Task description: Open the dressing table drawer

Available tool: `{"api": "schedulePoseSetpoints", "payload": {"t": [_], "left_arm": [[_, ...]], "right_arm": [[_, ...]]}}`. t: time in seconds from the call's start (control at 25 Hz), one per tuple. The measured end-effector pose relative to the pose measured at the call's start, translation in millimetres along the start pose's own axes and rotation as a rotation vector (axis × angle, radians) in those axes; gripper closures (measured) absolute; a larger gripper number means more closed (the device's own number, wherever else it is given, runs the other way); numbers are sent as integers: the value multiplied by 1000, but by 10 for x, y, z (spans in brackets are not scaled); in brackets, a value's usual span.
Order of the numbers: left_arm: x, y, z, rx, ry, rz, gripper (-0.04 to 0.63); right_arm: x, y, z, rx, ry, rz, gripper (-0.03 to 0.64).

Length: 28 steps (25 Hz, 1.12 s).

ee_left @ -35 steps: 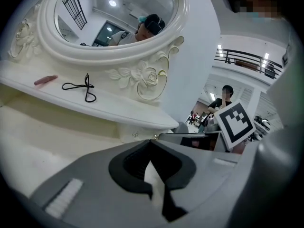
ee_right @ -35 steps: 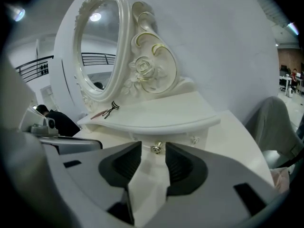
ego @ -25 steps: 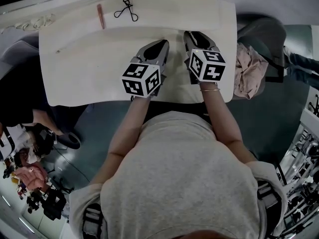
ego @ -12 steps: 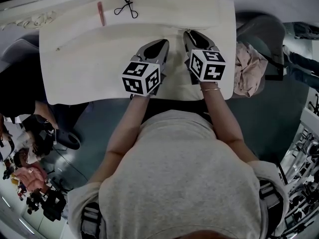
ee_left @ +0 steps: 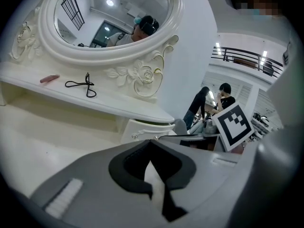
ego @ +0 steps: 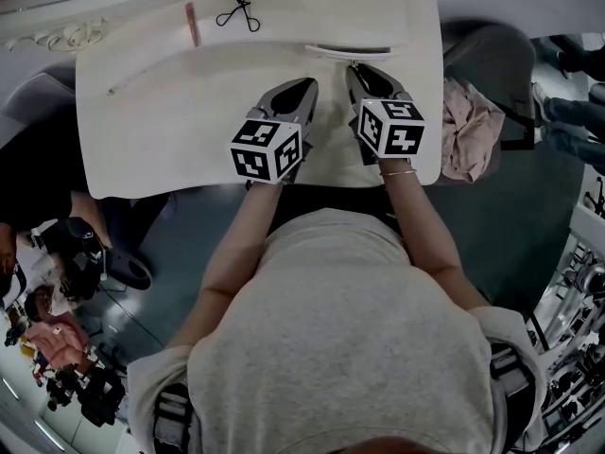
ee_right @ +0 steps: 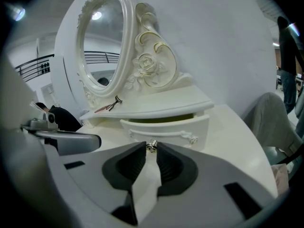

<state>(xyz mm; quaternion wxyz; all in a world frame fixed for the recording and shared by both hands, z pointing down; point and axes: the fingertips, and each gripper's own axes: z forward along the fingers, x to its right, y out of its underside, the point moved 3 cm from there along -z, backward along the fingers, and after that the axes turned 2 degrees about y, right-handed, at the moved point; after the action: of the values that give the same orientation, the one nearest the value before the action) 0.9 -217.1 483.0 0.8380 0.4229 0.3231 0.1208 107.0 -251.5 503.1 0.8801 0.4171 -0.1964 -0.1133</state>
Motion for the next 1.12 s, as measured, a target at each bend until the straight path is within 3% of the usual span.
{"api": "schedulePoseSetpoints", "payload": {"t": [0.16, 0.36, 0.68, 1.12], "left_arm": [[5, 32, -41, 6, -4, 0, 591], [25, 30, -86, 13, -9, 4, 591], [10, 0, -106, 22, -17, 7, 591], [-5, -30, -49, 22, -12, 5, 591]], "right_arm": [[44, 51, -52, 5, 22, 8, 611], [43, 76, -65, 26, 14, 30, 610], [-37, 52, 67, 18, -13, 65, 514], [10, 47, 102, 8, -27, 59, 517]]}}
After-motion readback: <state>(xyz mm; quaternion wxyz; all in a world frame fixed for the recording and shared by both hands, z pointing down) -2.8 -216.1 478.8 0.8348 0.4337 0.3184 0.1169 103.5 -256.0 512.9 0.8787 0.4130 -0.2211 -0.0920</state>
